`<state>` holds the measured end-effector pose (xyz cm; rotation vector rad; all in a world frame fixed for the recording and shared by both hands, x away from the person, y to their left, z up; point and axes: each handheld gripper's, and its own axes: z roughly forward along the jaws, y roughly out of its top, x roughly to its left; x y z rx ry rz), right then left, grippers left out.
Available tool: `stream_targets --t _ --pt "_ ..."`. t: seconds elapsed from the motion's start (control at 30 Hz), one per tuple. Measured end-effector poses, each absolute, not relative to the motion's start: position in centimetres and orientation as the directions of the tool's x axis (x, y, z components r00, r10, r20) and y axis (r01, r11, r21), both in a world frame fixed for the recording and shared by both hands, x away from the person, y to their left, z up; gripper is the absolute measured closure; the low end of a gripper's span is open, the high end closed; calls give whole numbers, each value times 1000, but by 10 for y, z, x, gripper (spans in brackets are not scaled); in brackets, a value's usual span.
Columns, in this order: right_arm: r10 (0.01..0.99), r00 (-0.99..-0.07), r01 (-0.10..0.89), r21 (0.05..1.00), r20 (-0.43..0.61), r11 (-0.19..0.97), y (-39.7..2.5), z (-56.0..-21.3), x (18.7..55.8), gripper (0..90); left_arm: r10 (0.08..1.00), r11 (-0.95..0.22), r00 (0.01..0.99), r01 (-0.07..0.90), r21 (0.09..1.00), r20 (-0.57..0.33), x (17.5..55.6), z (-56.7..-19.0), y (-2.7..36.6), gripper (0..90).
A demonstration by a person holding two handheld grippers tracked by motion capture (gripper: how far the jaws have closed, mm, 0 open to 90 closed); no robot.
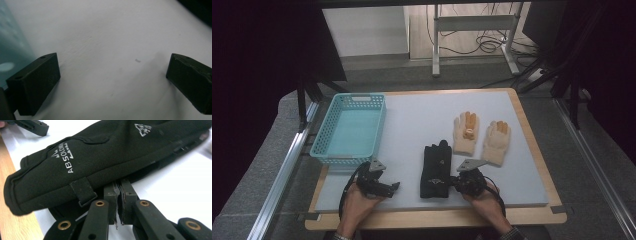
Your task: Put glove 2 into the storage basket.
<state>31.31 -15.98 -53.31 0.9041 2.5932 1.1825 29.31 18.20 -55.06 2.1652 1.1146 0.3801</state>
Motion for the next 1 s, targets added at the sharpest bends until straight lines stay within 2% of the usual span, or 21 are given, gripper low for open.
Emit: stream_targets --t 0.6,0.73,1.0 --pt "541 -838 407 740 70 536 -98 -538 322 822 787 -424 616 591 686 -43 293 -552 188 5" --pt "528 -847 403 733 70 549 -101 -535 321 793 787 -421 615 591 688 -47 293 -553 188 2" --pt "580 -814 401 755 33 519 -142 -520 320 649 787 -417 615 591 691 -52 293 -553 189 2"
